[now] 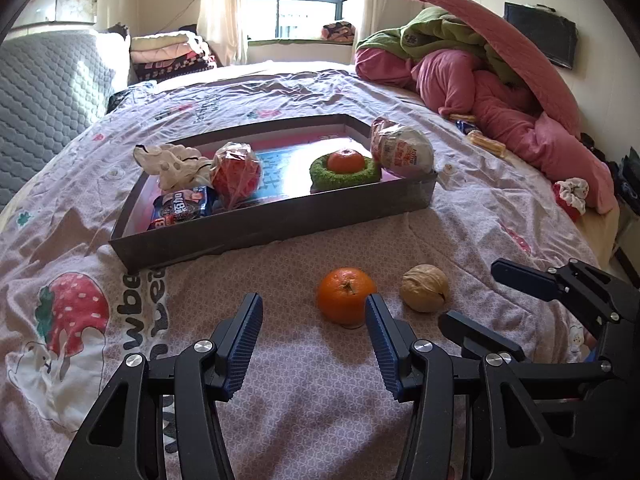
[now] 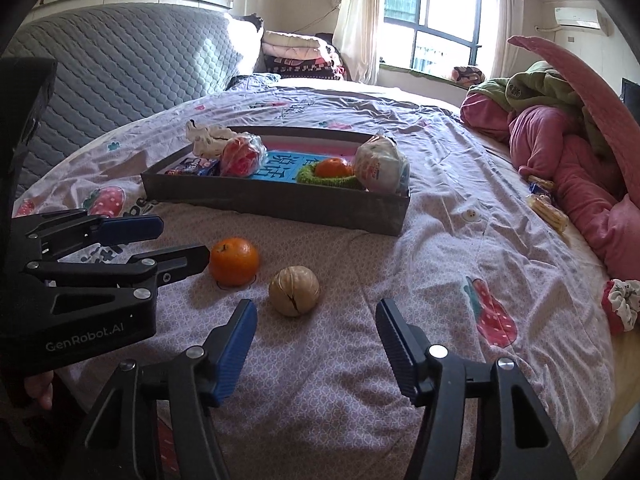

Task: Organize objects
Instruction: 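Move left tool to the loose orange while right tool approaches the walnut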

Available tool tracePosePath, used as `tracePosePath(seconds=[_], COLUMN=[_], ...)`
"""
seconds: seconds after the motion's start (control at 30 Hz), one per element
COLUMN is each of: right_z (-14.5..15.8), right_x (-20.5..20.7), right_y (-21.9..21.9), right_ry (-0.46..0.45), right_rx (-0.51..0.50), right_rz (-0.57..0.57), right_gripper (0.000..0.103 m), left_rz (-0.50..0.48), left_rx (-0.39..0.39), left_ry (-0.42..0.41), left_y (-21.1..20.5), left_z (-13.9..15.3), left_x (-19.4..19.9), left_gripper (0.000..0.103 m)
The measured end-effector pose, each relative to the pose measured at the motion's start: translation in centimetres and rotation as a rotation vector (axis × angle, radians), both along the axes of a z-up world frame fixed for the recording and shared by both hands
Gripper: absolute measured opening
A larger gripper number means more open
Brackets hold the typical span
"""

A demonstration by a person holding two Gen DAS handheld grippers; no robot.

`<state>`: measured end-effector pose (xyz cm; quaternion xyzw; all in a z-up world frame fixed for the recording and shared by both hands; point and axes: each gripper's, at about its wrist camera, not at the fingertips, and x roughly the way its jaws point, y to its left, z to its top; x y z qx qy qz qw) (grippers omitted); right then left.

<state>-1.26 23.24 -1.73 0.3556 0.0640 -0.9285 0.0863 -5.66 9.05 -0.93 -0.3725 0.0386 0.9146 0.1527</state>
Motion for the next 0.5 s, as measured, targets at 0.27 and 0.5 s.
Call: tracePosePath(seconds=[0.27,0.5], right_z=[-0.5,-1.0], right_x=[-0.6,-1.0], right_y=[-0.2,-0.6], right_ry=[-0.018,-0.027], right_rx=[0.009,0.03], right_rz=[0.007,0.014], right_gripper=[0.058,0.058], left_rz=[-0.02,-0.02], left_rx=[0.005,0.012], left_ry=[-0.019,-0.035], left_y=[0.8,1.0], left_z=[-0.5,-0.7], left_x=[-0.5,-1.3], left_gripper=[0.055,0.055])
